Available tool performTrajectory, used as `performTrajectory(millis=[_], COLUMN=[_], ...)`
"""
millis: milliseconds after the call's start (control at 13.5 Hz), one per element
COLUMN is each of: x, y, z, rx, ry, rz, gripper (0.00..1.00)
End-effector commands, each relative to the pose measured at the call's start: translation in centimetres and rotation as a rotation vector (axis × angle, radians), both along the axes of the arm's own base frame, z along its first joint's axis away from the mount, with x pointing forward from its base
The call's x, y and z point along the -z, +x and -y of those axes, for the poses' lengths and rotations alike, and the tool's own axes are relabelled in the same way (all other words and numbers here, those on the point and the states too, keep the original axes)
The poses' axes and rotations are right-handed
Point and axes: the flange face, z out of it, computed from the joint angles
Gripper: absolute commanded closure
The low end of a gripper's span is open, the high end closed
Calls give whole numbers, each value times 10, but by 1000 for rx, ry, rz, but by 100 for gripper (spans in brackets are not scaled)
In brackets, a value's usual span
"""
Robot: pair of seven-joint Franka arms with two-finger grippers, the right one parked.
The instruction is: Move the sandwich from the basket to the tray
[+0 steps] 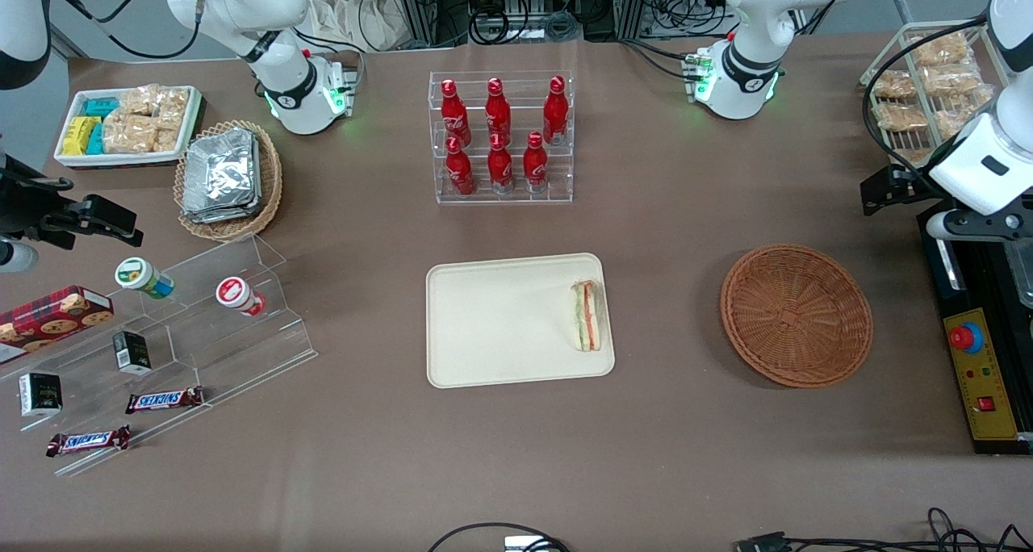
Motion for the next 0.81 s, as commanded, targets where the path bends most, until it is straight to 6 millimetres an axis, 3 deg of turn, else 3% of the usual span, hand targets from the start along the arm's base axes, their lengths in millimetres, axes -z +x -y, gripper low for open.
performTrajectory(millis=[0,738], x=[0,7], y=[-3,0], z=[3,-3], rx=[5,-9], ry=[-33,-45], rz=[-3,-3], gripper=[0,0])
